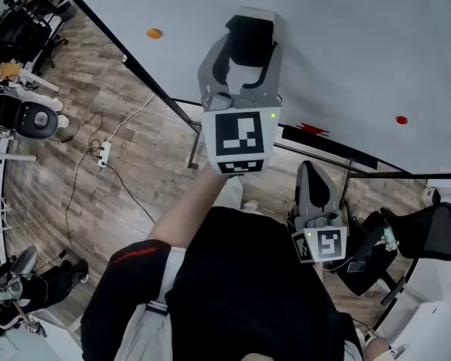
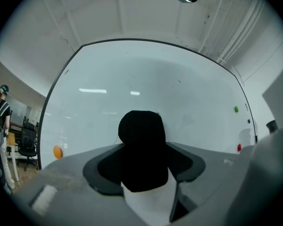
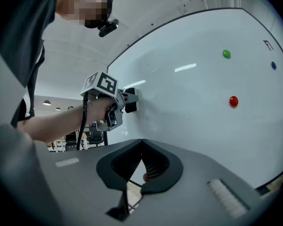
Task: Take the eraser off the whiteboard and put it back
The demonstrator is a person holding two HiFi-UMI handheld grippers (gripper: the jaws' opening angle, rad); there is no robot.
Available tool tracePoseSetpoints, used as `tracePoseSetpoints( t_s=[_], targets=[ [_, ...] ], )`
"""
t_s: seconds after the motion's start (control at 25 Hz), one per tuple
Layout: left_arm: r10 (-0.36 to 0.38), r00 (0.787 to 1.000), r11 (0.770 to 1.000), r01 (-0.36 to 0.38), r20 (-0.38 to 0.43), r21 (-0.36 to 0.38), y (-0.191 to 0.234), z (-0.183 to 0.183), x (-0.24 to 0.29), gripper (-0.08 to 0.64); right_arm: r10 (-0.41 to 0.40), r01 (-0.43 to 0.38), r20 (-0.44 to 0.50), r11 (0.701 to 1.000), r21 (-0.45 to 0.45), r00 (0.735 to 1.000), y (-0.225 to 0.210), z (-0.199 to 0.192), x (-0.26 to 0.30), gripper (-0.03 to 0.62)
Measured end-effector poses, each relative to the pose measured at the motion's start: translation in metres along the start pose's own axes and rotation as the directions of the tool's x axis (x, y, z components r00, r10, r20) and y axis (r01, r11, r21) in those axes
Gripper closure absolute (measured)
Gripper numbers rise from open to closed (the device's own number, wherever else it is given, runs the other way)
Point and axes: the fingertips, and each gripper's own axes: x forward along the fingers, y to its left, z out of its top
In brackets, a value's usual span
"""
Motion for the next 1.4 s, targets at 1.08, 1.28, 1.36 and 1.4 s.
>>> tracePoseSetpoints(
  t_s=[1.08, 1.28, 1.36, 1.4],
  targets=[
    [-0.014, 1.0, 1.0, 0.014, 0.005, -0.022, 0.003, 0.003, -0.007, 0.331, 0.017, -0.016, 0.009, 0.999, -0.043, 1.0, 0.0, 0.013, 0.002, 0.589],
    [-0.006, 1.0, 1.0, 0.007, 0.025, -0.02, 0.005, 0.009, -0.016, 0.331, 0.016, -0.016, 0.013, 0.999, -0.049, 1.0, 0.003, 0.015, -0.006, 0.59],
    [-0.009, 0.999, 1.0, 0.01, 0.032, -0.024, 0.005, 0.012, -0.021, 0.331, 0.019, -0.019, 0.01, 0.999, -0.051, 1.0, 0.006, 0.018, -0.009, 0.591],
    [-0.011, 0.999, 1.0, 0.012, 0.037, -0.026, 0.005, 0.013, -0.024, 0.331, 0.019, -0.019, 0.01, 0.998, -0.052, 1.0, 0.008, 0.018, -0.012, 0.591]
  ],
)
